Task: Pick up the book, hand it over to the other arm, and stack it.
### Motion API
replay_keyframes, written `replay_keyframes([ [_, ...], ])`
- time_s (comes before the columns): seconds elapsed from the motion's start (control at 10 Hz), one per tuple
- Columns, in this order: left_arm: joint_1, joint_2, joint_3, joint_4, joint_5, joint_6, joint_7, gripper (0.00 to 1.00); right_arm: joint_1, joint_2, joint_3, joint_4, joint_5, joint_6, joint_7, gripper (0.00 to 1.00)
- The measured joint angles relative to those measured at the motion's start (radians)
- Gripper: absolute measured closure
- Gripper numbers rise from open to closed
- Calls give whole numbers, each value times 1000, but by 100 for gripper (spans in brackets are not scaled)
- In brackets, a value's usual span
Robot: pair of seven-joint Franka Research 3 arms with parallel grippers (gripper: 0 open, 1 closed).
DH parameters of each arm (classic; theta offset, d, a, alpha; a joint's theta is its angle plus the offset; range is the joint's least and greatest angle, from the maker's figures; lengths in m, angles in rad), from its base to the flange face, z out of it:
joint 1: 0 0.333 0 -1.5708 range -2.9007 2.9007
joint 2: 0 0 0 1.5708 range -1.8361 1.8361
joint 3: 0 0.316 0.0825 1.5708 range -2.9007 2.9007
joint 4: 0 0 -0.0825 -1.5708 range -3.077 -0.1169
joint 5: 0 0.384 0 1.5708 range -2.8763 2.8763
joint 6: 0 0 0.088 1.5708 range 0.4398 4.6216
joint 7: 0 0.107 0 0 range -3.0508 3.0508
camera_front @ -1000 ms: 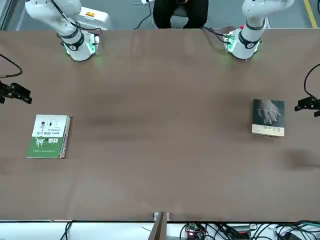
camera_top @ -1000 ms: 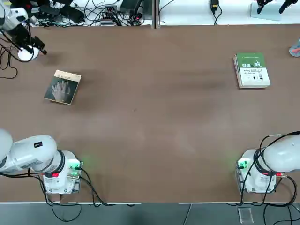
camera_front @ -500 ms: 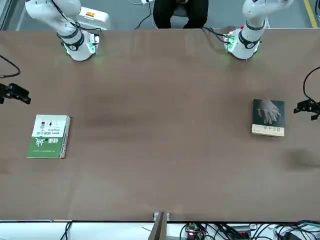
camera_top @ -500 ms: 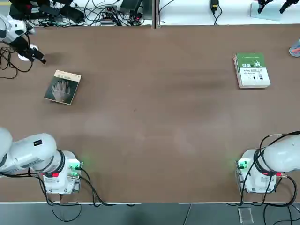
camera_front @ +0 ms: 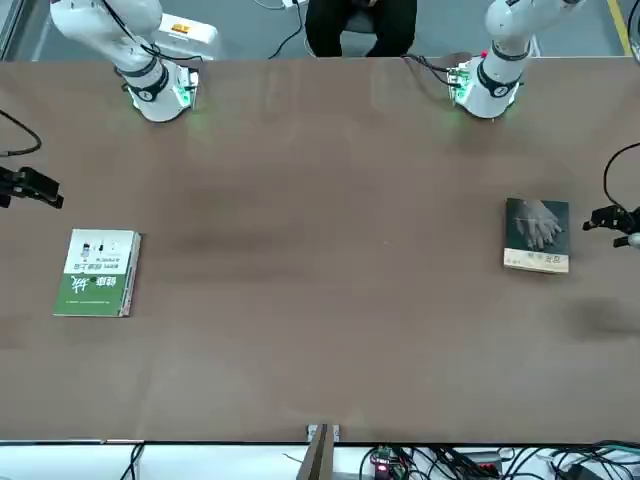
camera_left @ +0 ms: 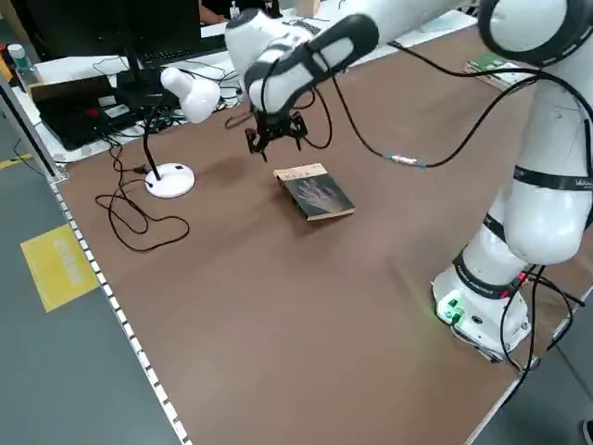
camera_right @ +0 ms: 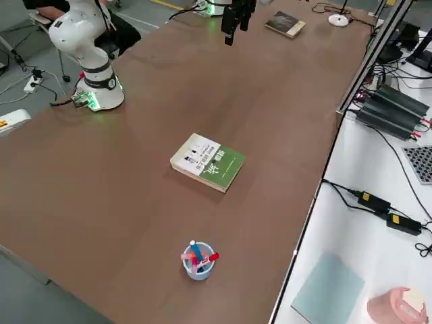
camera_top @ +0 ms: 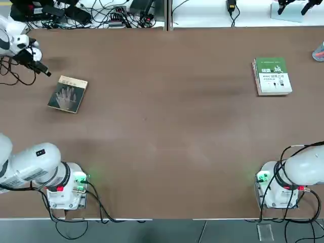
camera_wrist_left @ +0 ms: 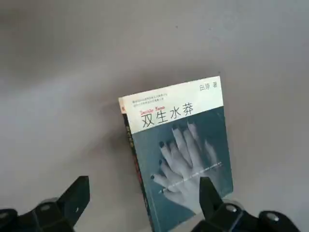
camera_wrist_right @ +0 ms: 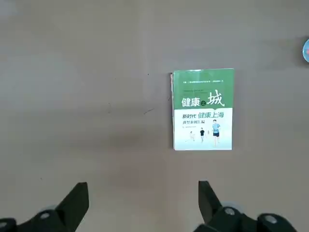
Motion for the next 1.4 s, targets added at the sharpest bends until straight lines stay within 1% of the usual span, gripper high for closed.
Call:
replay_keyframes([
  [0.3, 30, 60, 0, 1, -50, 9, 62, 0, -12, 0, 2, 0, 1, 4, -1, 0],
  [0.7, 57, 120, 0, 11, -101, 12, 163, 0, -29, 0, 28, 0, 3, 4, -1, 0],
  [1.0, 72, 153, -1, 22, -108, 12, 183, 0, -29, 0, 31, 0, 3, 4, -1, 0],
  [1.4, 82, 189, -1, 33, -148, 12, 242, 1, -29, 0, 31, 0, 3, 5, -1, 0],
])
